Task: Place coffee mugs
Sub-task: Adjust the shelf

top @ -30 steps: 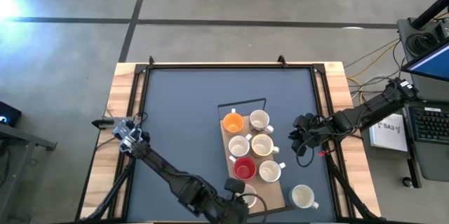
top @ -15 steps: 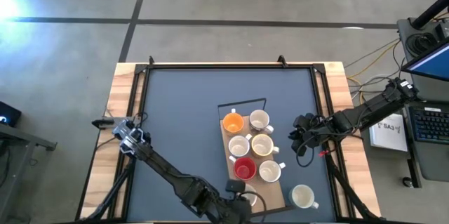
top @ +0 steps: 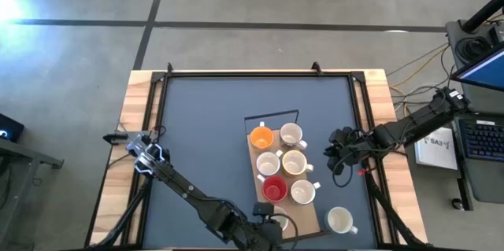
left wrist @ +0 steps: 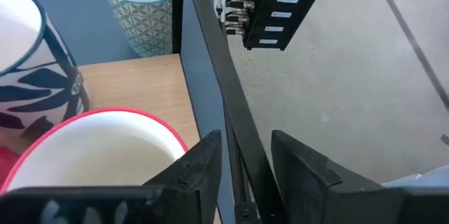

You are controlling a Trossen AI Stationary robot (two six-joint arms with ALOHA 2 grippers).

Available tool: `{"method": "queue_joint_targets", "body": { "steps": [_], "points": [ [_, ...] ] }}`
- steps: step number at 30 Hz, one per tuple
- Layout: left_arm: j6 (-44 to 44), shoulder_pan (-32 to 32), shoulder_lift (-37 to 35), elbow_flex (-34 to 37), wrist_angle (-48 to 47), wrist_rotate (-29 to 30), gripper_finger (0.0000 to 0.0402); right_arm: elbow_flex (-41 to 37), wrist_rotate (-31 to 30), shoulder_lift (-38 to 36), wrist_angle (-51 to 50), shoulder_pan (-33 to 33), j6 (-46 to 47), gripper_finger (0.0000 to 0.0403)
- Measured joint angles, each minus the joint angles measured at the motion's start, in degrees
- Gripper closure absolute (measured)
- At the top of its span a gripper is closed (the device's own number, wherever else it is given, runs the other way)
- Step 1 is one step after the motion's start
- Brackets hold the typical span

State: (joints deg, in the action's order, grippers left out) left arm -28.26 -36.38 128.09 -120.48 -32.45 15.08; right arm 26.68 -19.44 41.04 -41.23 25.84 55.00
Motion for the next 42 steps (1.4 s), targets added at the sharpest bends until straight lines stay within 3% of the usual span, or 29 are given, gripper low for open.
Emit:
{"method": "queue_joint_targets", "body": {
  "steps": [9, 30, 42],
  "points": [
    [-2.21, -0.23, -0.04, -0.50, -1.58, 1.46, 0.0367, 0.01, 0.00, 0.00, 0.01, 0.00, 0.00, 0.0335],
    [-5.30, -1.87, -2.24, -0.53, -9.83, 0.91, 0.0364, 0.01, 0.00, 0.00, 0.01, -0.01, -0.04, 0.0335],
    [-12.94, -4.29, -3.30, -0.86, -16.30, 4.01, 0.0364, 0.00, 0.00, 0.00, 0.01, -0.01, 0.00, 0.0335]
  ]
}}
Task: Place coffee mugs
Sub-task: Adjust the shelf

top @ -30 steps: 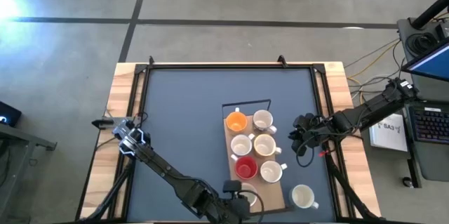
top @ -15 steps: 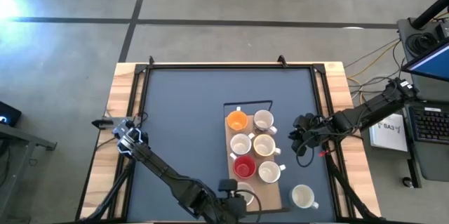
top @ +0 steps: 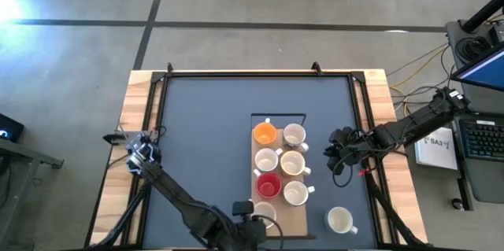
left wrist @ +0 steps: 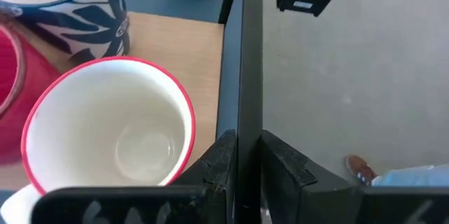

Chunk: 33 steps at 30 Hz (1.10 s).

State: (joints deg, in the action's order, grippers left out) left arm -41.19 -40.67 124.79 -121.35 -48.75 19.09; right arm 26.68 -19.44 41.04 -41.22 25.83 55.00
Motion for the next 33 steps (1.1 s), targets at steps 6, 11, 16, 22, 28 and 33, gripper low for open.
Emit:
{"method": "queue_joint_targets", "body": {
  "steps": [6, 11, 16, 22, 28, 33],
  "points": [
    [-4.74, -1.58, -0.14, -0.89, -4.51, 2.79, 0.0363, 0.00, 0.00, 0.00, -0.01, 0.01, -0.04, 0.0335],
    [-8.27, -2.93, -0.32, -0.91, -6.73, 4.94, 0.0362, 0.01, 0.00, 0.00, -0.01, 0.00, -0.04, 0.0335],
    [-11.79, -3.84, -0.79, -0.91, -8.98, 5.73, 0.0362, 0.00, 0.00, 0.00, 0.01, 0.00, -0.04, 0.0335],
    [-15.10, -4.56, -0.87, -0.91, -10.19, 7.10, 0.0362, 0.02, 0.00, 0.00, 0.01, -0.01, 0.00, 0.0335],
    [-16.17, -4.81, -0.89, -0.91, -10.43, 7.45, 0.0362, 0.01, 0.00, 0.00, -0.01, -0.01, -0.02, 0.0335],
    [-16.78, -5.20, -0.92, -0.91, -10.81, 7.39, 0.0363, 0.00, 0.00, 0.00, 0.01, 0.00, -0.04, 0.0335]
  ]
}}
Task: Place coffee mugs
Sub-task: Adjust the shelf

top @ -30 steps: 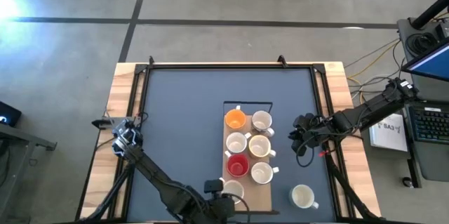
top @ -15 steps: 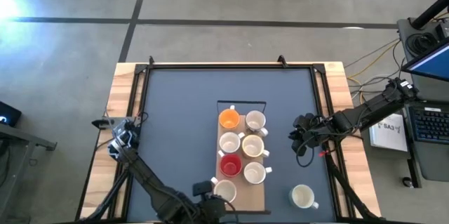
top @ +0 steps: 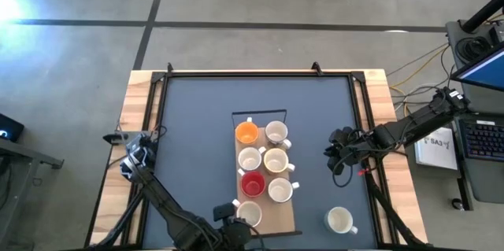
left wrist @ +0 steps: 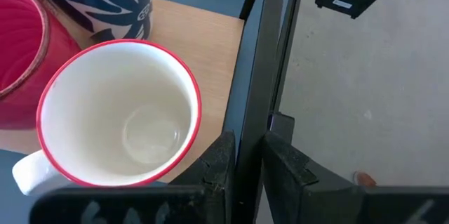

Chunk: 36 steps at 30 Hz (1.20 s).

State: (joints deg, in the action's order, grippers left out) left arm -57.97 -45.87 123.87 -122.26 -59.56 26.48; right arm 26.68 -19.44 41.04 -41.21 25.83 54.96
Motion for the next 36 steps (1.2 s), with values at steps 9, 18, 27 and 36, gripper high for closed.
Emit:
{"method": "queue_joint_targets", "body": {
  "steps": [9, 18, 27, 36],
  "points": [
    [-1.80, -1.37, -0.60, 0.00, -2.53, -1.42, 0.0362, 0.02, 0.00, 0.00, 0.00, 0.01, 0.00, 0.0335],
    [-3.87, -2.69, -0.93, 0.01, -3.89, -1.94, 0.0362, 0.00, 0.00, 0.00, 0.00, 0.01, 0.02, 0.0335],
    [-3.36, -3.29, -1.22, 0.01, -5.05, -3.36, 0.0362, 0.02, 0.00, 0.00, 0.00, -0.01, 0.04, 0.0335],
    [0.89, -3.42, -1.94, 0.06, -5.88, -4.02, 0.0362, 0.00, 0.00, 0.00, 0.00, 0.01, 0.04, 0.0335]
  ]
}}
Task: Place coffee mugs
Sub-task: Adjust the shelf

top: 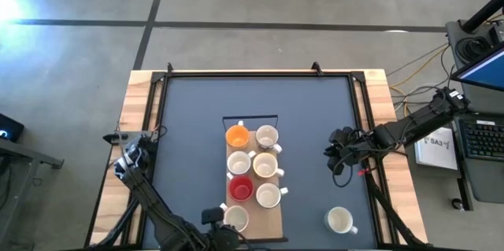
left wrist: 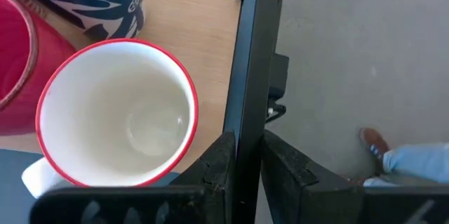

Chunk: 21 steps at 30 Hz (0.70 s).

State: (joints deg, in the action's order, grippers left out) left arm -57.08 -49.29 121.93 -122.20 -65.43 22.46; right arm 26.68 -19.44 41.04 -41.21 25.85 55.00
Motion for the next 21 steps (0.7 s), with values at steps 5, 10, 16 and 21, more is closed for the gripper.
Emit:
{"method": "queue_joint_targets", "body": {
  "steps": [5, 10, 16, 21],
  "points": [
    [2.19, -0.10, -0.49, 0.10, 0.51, -0.28, 0.0351, 0.00, 0.00, 0.00, 0.00, -0.01, -0.01, 0.0335],
    [2.56, -0.16, -0.94, 0.09, 1.19, 0.47, 0.0330, 0.00, 0.00, 0.00, 0.00, -0.02, -0.04, 0.0335],
    [4.24, -0.18, -2.10, 0.07, 1.45, 1.63, 0.0290, 0.00, 0.00, 0.00, -0.01, -0.01, -0.03, 0.0335],
    [7.00, -0.16, -6.13, -0.06, -0.83, 2.97, 0.0262, 0.00, 0.02, 0.00, -0.02, 0.00, -0.02, 0.0335]
  ]
}}
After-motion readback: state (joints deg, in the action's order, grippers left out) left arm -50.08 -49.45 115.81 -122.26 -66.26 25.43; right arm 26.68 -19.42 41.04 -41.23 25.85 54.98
